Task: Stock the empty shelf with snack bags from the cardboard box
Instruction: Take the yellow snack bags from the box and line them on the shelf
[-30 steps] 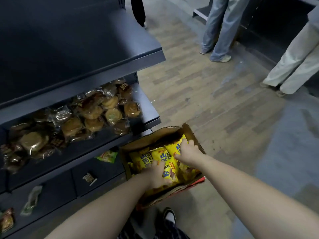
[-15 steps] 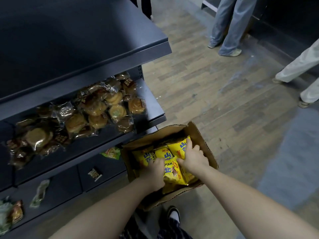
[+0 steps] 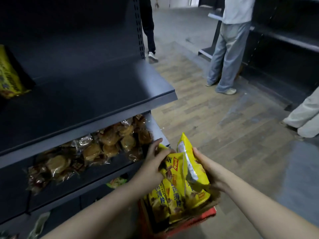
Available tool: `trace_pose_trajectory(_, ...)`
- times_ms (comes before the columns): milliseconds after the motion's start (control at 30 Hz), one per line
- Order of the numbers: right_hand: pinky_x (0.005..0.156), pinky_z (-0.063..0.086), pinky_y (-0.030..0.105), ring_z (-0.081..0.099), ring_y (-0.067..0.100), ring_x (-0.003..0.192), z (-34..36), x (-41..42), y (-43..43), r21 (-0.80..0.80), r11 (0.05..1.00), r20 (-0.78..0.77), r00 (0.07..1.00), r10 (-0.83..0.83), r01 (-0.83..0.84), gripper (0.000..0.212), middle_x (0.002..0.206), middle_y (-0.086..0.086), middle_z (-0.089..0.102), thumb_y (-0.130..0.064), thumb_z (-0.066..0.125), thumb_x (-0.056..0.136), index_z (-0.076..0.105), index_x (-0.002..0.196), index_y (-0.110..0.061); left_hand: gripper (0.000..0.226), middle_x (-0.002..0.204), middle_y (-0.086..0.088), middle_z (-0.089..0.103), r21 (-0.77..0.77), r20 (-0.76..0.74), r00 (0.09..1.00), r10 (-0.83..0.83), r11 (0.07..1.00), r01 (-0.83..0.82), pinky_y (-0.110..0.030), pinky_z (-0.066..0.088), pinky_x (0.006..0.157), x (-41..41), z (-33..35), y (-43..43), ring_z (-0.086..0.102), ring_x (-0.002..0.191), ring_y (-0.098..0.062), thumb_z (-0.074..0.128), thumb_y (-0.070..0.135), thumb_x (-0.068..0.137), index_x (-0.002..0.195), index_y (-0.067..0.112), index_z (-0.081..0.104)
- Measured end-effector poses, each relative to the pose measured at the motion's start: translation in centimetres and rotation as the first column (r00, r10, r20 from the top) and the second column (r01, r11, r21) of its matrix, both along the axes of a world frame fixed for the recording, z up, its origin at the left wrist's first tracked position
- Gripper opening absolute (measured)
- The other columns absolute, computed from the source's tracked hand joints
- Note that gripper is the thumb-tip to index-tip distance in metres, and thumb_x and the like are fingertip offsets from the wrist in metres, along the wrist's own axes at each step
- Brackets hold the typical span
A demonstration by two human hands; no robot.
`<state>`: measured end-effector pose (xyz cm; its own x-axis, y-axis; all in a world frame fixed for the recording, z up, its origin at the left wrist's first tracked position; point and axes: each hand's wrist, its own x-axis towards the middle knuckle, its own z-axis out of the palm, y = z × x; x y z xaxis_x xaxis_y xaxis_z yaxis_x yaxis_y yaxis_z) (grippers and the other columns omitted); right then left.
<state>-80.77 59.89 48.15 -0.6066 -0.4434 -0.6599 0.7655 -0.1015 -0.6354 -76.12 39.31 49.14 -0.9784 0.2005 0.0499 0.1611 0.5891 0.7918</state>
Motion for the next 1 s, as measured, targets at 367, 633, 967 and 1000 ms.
trace_pose_trajectory(367,0.104,0.039,0.040,0.053,0.030,0.123,13.1,-1.6,-8.8,-0.569,0.805,-0.291,0.957,-0.009,-0.165,0.061,0.130,0.020,0.058,-0.051,0.053,0.092,0.053,0.134,-0.007,0.087,0.157,-0.003,0.002,-0.294,-0.357,0.894,-0.271,0.941,0.168,-0.026,0.007,0.119,-1.6,15.3,-3.5,-0.008,0.145,-0.007,0.068,0.023,0.074,0.143,0.040,0.017)
trace_pose_trajectory(633,0.094,0.049,0.043,0.060,0.028,0.115,18.1,-3.4,-15.7,-0.534,0.840,-0.312,0.945,-0.094,-0.093,0.067,0.132,0.012,0.059,-0.066,0.034,0.092,0.059,0.131,-0.018,0.088,0.158,0.001,0.011,-0.136,-0.058,0.993,-0.107,0.986,0.099,-0.038,0.018,0.118,-0.6,23.8,-9.7,0.007,0.146,-0.013,0.042,-0.012,0.076,0.139,0.048,0.027)
trace_pose_trajectory(967,0.103,0.043,0.047,0.062,0.029,0.115,20.6,-2.3,-25.7,-0.303,0.936,-0.488,0.873,0.011,-0.181,0.077,0.124,0.011,0.065,-0.074,0.052,0.076,0.057,0.132,-0.021,0.070,0.144,0.006,0.043,0.654,0.030,0.899,0.437,0.672,-0.348,-0.042,0.039,0.109,0.6,22.1,-14.9,0.049,0.127,-0.016,0.056,0.051,0.085,0.145,0.042,0.020)
trace_pose_trajectory(1000,0.101,0.046,0.046,0.064,0.028,0.112,20.6,-2.1,-26.9,-0.271,0.947,-0.521,0.853,0.004,-0.170,0.083,0.122,0.010,0.066,-0.077,0.057,0.070,0.056,0.132,-0.023,0.070,0.144,0.008,0.042,0.648,-0.008,0.886,0.464,0.677,-0.349,-0.041,0.038,0.110,1.0,21.9,-15.5,0.047,0.129,-0.014,0.057,0.051,0.085,0.145,0.041,0.022)
